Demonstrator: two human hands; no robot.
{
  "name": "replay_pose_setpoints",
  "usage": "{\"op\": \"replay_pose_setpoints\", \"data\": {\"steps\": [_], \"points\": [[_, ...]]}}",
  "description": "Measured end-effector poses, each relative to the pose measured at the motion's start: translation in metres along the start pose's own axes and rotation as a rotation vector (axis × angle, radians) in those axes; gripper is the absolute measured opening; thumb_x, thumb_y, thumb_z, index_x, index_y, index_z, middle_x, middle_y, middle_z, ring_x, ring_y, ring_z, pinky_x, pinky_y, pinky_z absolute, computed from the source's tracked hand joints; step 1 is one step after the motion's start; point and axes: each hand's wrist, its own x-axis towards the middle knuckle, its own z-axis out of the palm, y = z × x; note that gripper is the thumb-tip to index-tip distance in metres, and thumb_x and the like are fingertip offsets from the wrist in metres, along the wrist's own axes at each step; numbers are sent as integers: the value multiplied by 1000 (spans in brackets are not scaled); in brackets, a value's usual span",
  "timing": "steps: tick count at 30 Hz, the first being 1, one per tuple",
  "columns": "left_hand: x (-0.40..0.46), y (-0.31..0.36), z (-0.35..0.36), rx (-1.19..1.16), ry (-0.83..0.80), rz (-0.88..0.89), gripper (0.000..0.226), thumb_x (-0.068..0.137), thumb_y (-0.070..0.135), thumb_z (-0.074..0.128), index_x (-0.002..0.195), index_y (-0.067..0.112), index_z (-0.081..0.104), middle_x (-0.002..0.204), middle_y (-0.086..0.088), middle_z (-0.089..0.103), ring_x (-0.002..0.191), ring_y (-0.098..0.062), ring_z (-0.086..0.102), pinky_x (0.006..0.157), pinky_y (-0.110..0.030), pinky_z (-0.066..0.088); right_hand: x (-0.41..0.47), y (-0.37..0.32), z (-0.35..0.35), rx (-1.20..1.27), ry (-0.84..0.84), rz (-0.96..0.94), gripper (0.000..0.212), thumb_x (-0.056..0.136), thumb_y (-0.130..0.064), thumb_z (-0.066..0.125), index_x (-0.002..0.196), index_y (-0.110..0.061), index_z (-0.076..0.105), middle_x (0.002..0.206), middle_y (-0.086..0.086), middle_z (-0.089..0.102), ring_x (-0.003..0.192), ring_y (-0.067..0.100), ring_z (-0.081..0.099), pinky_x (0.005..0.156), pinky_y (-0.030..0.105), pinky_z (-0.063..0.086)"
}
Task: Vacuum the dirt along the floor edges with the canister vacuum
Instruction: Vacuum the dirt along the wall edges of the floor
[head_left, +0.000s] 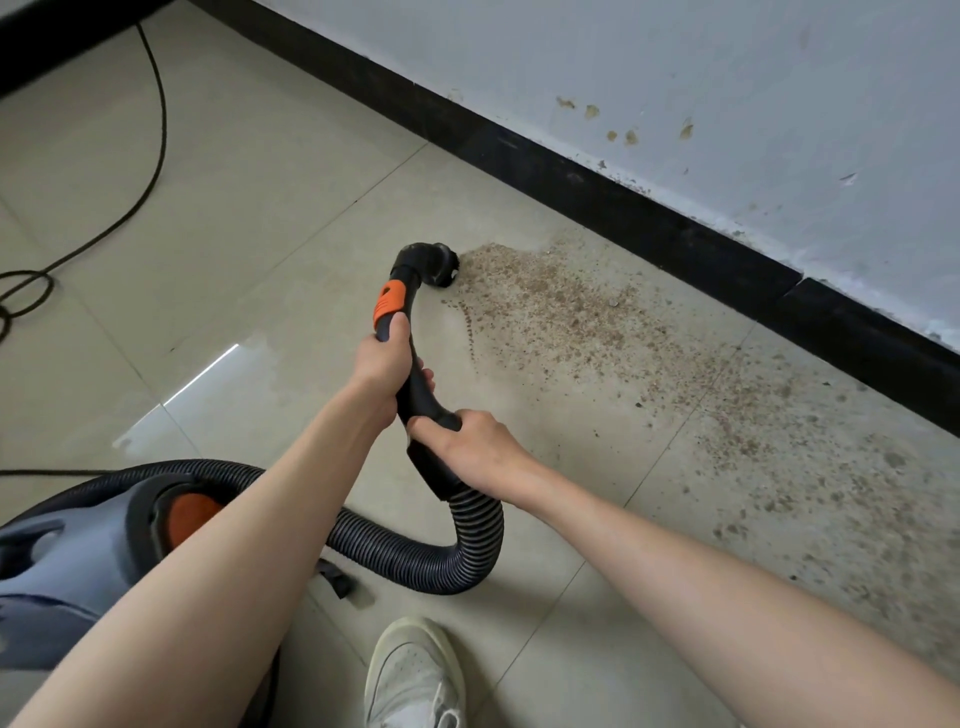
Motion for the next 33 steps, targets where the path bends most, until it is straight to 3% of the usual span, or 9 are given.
{"op": "replay_pose_setpoints", "data": {"steps": [3,8,14,17,21,27,33], "points": [[8,11,14,27,-46,6,26,99,33,40,91,9,40,70,-9,45,51,-21,48,50,-30,45,6,-4,-9,25,66,20,47,82,-55,57,93,-9,65,90,6,69,80,22,65,63,28,45],[17,28,41,88,-127,5,27,99,33,42,82,11,39,69,-8,44,50,-20,47,49,-28,46,13,-6,-25,80,172,40,37,83,-55,56,79,-18,55,80,-1,61,69,14,58,54,28,38],[20,36,67,161,-222,41,25,99,32,41,100,7,39,69,-8,45,51,-19,47,46,-26,47,16,0,-37,167,263,30,33,83,-53,57,79,-21,56,77,-3,62,67,13,59,52,26,39],[22,35,64,175,-207,42,27,99,34,41,102,7,40,71,-8,47,51,-19,48,44,-24,47,19,-1,-38,165,233,22,32,83,-52,58,78,-20,56,78,-3,61,66,13,58,52,26,39],[24,29,41,94,-106,25,27,99,35,41,87,10,40,70,-8,46,50,-20,48,49,-28,47,19,-10,-32,104,137,12,35,81,-53,59,79,-17,58,80,-1,64,69,16,61,54,27,41],[9,1,-10,7,49,-25,29,99,34,40,101,5,38,66,-9,46,50,-22,49,46,-27,45,4,-14,3,-80,-13,12,38,80,-56,58,71,-19,56,73,-1,61,65,16,58,54,27,40],[-14,-12,-29,-12,20,-41,27,100,31,41,82,11,38,69,-10,44,53,-22,48,48,-29,45,-14,-3,25,-101,-40,22,40,78,-60,53,73,-20,53,71,-4,58,64,11,56,52,27,39]]}}
